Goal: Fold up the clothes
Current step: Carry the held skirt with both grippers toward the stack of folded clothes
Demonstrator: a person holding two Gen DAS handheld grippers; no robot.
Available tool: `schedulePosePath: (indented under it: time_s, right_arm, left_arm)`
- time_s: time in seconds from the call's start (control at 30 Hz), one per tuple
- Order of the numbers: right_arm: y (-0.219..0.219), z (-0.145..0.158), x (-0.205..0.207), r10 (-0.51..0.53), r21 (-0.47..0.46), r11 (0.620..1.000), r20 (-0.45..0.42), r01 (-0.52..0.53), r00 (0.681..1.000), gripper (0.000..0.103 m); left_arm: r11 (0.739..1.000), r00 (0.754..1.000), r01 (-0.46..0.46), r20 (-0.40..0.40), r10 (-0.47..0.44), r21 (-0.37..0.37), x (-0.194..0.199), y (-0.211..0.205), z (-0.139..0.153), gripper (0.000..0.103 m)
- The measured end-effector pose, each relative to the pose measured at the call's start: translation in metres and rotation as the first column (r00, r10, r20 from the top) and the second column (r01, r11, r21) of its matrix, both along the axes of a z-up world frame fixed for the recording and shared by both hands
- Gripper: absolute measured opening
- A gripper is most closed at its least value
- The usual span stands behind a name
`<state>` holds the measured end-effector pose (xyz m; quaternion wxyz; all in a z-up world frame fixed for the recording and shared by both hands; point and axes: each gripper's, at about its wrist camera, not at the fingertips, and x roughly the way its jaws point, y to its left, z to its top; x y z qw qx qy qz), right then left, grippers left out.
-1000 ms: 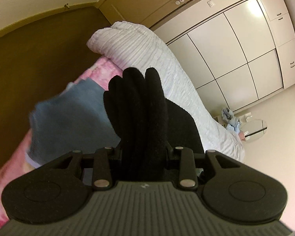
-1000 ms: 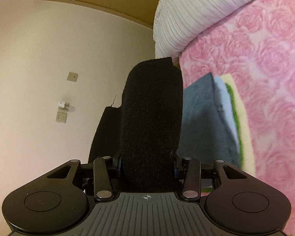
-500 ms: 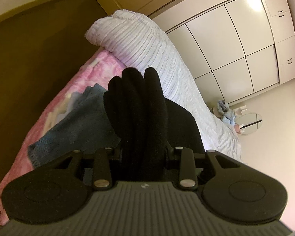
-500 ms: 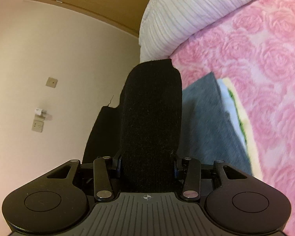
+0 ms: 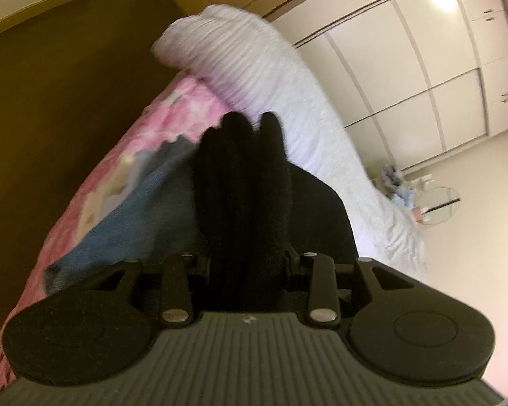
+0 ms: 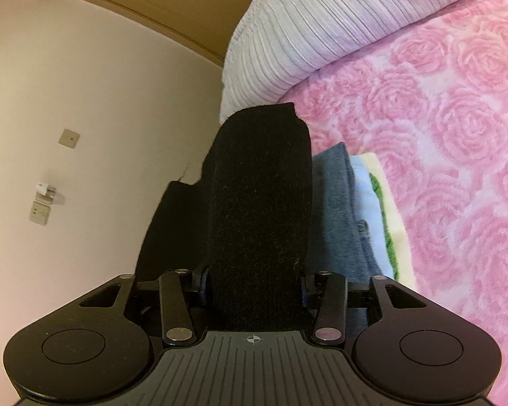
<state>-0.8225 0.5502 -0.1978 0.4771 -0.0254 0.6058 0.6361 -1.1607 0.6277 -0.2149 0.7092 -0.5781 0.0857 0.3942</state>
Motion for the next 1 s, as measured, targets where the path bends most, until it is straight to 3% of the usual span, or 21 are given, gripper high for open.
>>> schedulePosePath:
  time_s: [0.1,0.37,0.53,0.6,0.7,0.87,0.93,1.0]
  right_arm:
    - [-0.001,-0.009,-0.002,0.0,-0.023,1.0,0.02,0.001,1.0,0.054]
    - [-0.028,0.022,0.012,0.038,0.025,0.999,0.137,-0.042,0.99,0.059]
    - [-0.052,0.022,0.022,0.041,0.019,0.999,0.11,-0.043,0.993,0.059]
    - [-0.055,0.02,0.019,0.042,0.013,0.999,0.104,-0.044,0.994,0.046]
    - [-0.055,0.023,0.01,0.035,0.004,0.999,0.13,-0.036,0.991,0.036]
    - [-0.053,0.03,0.004,0.01,-0.012,1.0,0.135,-0.009,0.991,0.034]
    - [-0.052,0.024,0.0,0.016,-0.025,1.0,0.161,-0.012,0.987,0.034]
    - [-0.053,0.018,-0.005,0.028,-0.033,0.999,0.201,-0.022,0.979,0.036]
  left_arm:
    - [1.0,1.0,0.002,-0.015,-0.002,0.003,-0.001,-0.002,-0.001,0.033]
    - [1.0,0.999,-0.006,-0.048,0.006,-0.004,-0.017,-0.015,0.021,0.033]
    - [0.999,1.0,-0.01,-0.02,0.009,-0.034,-0.033,-0.032,0.025,0.033]
    - [1.0,0.999,0.007,-0.036,-0.008,-0.028,-0.032,-0.035,0.024,0.027]
    - [1.0,0.997,0.02,-0.076,-0.019,0.013,-0.03,-0.034,0.032,0.02]
    - [0.998,0.987,0.037,-0.16,-0.028,0.052,-0.023,-0.03,0.036,0.019]
    - [0.997,0.975,0.062,-0.216,-0.049,0.05,-0.016,-0.03,0.031,0.02]
    - [0.998,0.975,0.057,-0.216,-0.051,0.023,-0.013,-0.031,0.024,0.021]
